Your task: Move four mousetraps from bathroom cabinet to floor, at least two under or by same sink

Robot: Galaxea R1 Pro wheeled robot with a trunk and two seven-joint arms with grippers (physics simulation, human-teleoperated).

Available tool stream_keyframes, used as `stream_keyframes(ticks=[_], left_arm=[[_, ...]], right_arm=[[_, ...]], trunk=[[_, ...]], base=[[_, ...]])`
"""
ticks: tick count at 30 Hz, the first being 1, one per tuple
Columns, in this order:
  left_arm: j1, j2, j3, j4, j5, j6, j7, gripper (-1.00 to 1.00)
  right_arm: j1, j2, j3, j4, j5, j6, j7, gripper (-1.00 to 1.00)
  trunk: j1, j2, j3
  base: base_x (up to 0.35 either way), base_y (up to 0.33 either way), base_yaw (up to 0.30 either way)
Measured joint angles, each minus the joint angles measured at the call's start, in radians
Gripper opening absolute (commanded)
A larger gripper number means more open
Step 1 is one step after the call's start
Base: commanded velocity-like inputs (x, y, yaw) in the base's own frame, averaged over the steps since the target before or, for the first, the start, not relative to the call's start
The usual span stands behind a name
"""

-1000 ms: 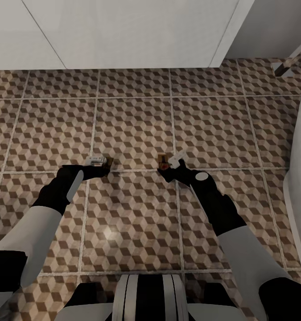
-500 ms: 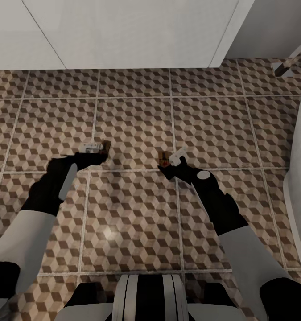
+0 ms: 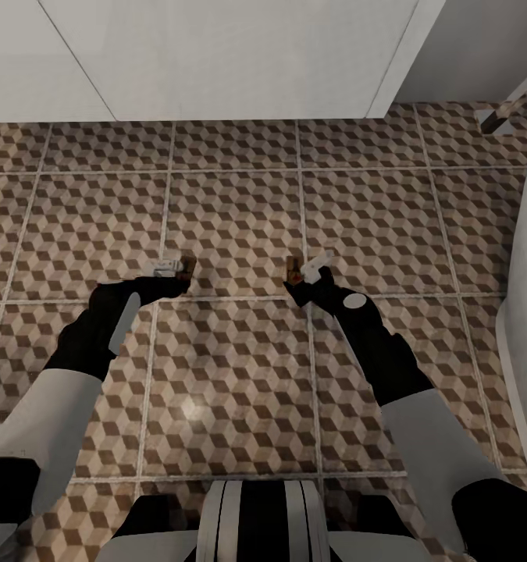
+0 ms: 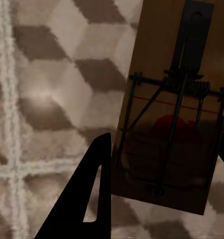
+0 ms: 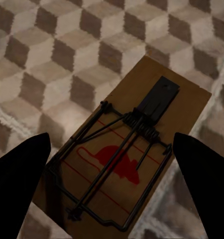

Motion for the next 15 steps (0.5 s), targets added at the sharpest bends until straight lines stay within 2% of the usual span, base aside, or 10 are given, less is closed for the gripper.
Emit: stream_keyframes(ticks=[2,6,10,15], left_arm=[[-0.004,-0.016,0.001,0.057,-0.001,0.000,0.002,-1.00],[-0.017,-0.027,0.002,0.108,-0.002,0.000,0.005,-1.00],[-0.070,-0.030,0.003,0.180,-0.002,0.002,0.015,-1.00],[-0.128,-0.031,0.003,0.234,-0.002,0.004,0.019,-1.00]], right_arm=[[-0.038,0.004,0.000,0.021,0.012,0.005,-0.006,-1.00],[-0.120,0.012,0.000,0.102,0.019,0.018,-0.009,-1.00],[-0.229,0.026,0.000,0.237,0.020,0.022,-0.010,-1.00],[-0.314,0.055,0.000,0.382,0.020,0.019,-0.010,-1.00]], trunk=[[0.000,0.000,0.000],[0.000,0.000,0.000],[0.000,0.000,0.000],[0.000,0.000,0.000]], base=[[0.000,0.000,0.000],[0.000,0.000,0.000],[0.000,0.000,0.000],[0.000,0.000,0.000]])
